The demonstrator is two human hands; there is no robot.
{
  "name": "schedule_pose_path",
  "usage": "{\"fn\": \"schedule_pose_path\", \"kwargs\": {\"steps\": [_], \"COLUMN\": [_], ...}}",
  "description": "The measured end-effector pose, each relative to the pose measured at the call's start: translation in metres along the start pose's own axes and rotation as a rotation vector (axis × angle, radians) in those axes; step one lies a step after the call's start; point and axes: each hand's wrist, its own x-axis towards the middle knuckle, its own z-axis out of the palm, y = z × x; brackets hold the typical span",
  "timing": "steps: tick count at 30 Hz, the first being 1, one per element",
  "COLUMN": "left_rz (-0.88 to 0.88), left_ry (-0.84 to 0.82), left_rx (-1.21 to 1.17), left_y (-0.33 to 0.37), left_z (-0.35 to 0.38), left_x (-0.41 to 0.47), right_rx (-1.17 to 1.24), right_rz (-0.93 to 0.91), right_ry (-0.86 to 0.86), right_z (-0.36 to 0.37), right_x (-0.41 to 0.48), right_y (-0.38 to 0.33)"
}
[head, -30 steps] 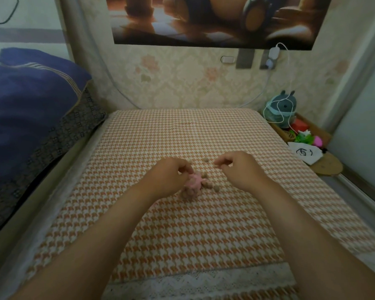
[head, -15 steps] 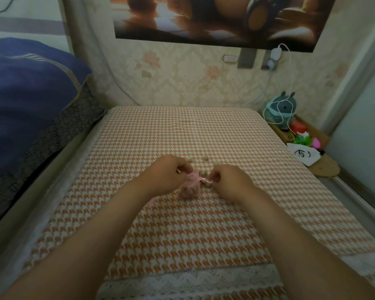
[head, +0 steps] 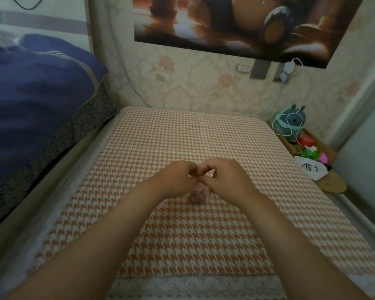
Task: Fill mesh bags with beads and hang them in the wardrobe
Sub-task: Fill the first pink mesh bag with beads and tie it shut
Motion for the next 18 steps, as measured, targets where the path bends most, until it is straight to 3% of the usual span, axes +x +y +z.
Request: {"fn": "schedule_pose_path", "kwargs": {"steps": [6,10,18], "left_rz": [0.015,-0.010,-0.068], "left_ry": [0.005,0.014,0.064], "left_rx": [-0.022,0.001,-0.092], "left_y": [0.001,0.000,0.000], "left_z": [0.001,0.004,0.010], "left_x": [-0.001,0.001,0.005], "right_rx": [0.061,0.045,-0.145], "right_rz": [-0.014,0.104,0.302], "right_ry": [0.023,0.096,-0.074], "right_z": [-0.002,-0.007,0.010], "right_x": [0.001,0.002,-0.004], "right_y": [0.006,0.027,0.056]}}
